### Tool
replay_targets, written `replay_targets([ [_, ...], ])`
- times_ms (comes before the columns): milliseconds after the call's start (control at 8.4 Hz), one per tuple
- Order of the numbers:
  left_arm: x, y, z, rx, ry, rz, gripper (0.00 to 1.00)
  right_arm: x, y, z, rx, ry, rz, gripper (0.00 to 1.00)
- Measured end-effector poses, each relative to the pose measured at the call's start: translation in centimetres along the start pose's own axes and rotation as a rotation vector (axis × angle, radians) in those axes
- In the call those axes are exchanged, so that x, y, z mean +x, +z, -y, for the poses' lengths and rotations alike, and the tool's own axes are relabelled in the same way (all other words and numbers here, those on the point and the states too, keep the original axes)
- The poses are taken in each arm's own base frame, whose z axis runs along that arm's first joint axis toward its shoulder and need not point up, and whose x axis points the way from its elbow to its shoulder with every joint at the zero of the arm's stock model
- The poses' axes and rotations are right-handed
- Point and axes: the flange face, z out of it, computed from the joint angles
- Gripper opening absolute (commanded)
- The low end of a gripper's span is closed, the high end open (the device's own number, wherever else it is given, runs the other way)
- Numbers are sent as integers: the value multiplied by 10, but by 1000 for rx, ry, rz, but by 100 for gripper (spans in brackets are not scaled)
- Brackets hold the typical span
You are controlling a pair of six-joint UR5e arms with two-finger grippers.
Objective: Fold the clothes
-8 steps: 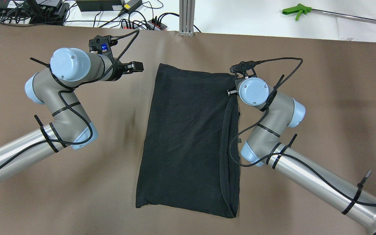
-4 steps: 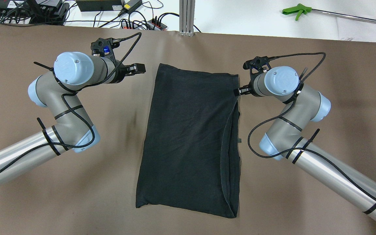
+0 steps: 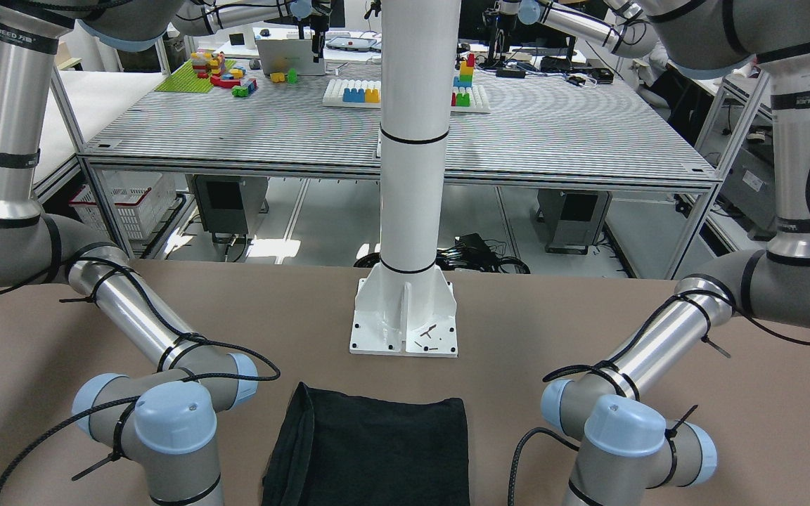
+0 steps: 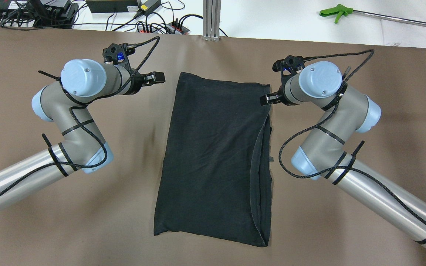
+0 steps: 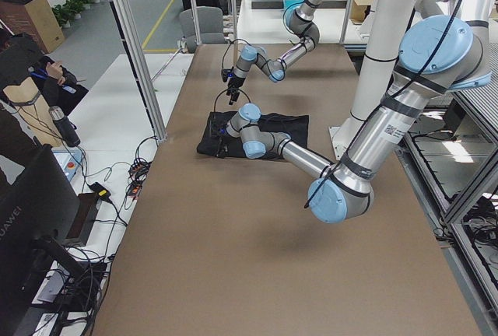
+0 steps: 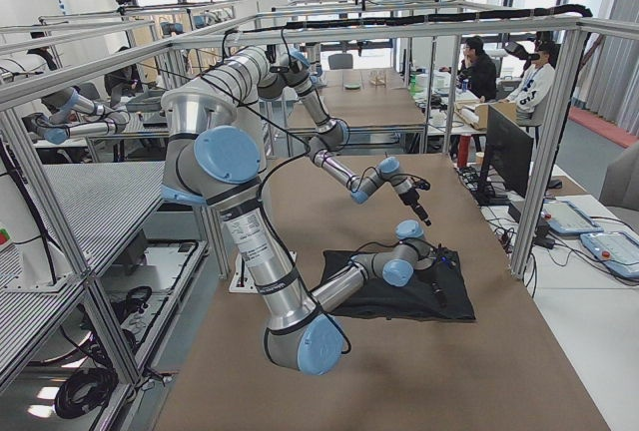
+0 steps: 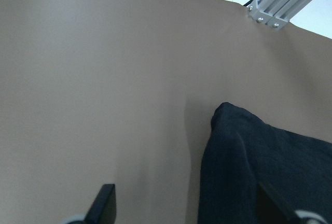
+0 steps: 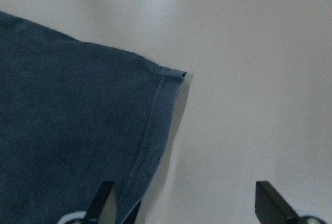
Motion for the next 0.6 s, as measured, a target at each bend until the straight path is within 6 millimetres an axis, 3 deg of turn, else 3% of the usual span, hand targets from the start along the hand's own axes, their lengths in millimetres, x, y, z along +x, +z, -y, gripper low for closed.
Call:
replay_targets([
  [357,-1,0,0,0,0,1,95,-36,18,-40,-34,120,0,94],
  [595,-1,0,-1,1,-2,-4,95,-38,29,-59,-60,136,-28,94],
])
